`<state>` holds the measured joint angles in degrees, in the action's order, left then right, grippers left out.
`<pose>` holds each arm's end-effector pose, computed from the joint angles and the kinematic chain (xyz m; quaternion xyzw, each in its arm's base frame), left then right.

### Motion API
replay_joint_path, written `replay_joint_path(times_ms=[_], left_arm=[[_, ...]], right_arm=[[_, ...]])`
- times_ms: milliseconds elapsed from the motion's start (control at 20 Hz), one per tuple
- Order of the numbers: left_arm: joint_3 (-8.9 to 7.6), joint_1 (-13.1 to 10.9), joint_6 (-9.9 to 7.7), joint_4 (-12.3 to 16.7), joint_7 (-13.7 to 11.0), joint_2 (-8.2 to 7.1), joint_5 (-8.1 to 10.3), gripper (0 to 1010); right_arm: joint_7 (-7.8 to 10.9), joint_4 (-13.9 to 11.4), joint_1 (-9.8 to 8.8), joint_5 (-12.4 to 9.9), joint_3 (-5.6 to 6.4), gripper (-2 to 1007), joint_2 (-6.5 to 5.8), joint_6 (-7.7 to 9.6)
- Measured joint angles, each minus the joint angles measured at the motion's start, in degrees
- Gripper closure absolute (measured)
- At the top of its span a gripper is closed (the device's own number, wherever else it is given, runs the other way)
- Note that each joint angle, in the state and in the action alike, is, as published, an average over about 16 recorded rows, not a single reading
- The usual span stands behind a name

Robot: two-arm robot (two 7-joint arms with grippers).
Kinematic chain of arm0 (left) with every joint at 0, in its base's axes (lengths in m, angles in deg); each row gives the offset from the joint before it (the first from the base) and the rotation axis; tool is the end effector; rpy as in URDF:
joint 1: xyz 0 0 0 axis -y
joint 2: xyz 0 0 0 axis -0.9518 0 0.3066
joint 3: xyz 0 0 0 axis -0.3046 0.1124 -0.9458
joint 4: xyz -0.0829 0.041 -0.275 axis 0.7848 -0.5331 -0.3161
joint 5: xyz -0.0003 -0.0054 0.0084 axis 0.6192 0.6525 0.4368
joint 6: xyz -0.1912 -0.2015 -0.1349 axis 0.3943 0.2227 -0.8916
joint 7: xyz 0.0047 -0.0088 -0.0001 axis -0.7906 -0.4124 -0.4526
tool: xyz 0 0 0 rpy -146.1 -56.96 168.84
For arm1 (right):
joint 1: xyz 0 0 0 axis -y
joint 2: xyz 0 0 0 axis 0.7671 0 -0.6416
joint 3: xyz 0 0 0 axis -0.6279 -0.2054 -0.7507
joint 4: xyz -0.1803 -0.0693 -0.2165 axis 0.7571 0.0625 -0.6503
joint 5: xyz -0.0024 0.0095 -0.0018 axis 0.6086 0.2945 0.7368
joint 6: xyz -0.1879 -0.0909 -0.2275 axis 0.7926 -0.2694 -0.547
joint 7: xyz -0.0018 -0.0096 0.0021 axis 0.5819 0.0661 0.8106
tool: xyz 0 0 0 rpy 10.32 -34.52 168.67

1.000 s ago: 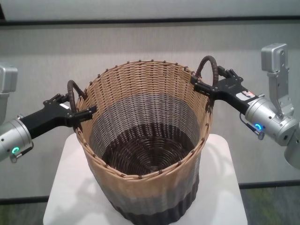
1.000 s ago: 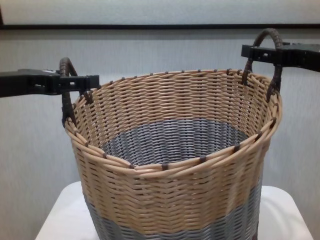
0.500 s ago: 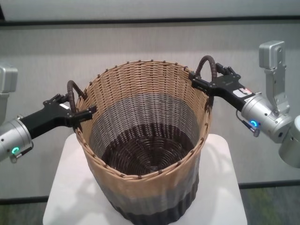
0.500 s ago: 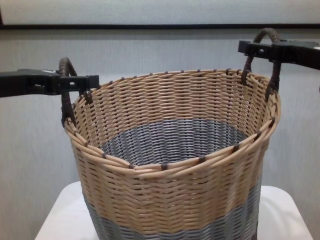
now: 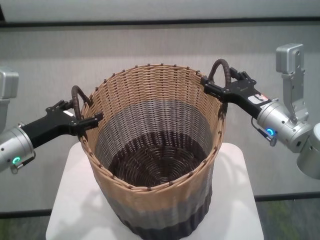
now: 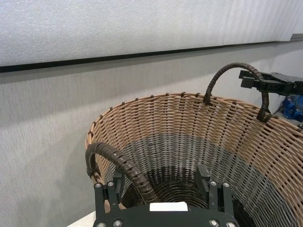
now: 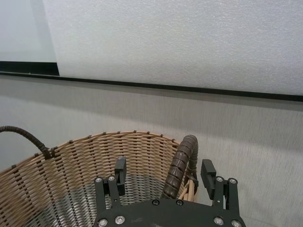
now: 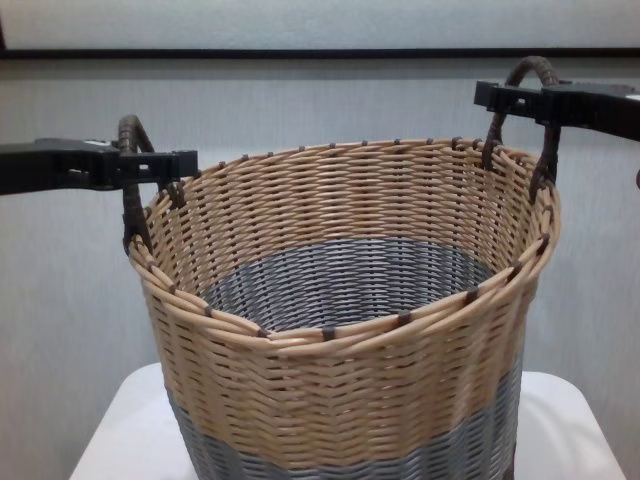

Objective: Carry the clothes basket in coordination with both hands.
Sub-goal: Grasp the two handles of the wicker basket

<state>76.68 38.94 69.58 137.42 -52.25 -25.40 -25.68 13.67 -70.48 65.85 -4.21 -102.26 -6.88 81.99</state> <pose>0.4131 0.0999 -0.2276 0.0057 0.0151 0.4099 0.9120 0.4425 -0.0392 -0.2148 0.0110 -0.0035 -0.4992 0.8664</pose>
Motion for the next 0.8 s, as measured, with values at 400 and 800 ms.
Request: replay_joint_path(times_ms=[400,800], left_arm=[[0.0,0.0,0.0,0.0,0.0,0.0,-0.01,48],[0.0,0.0,0.0,0.0,0.01,0.0,-0.02,225]], right_arm=[[-0.01,-0.04,0.0,0.13,-0.04,87,-0.13,-0.01],[-0.02,-0.1,0.0,0.25,-0.08,315,-0.24,-0.04]])
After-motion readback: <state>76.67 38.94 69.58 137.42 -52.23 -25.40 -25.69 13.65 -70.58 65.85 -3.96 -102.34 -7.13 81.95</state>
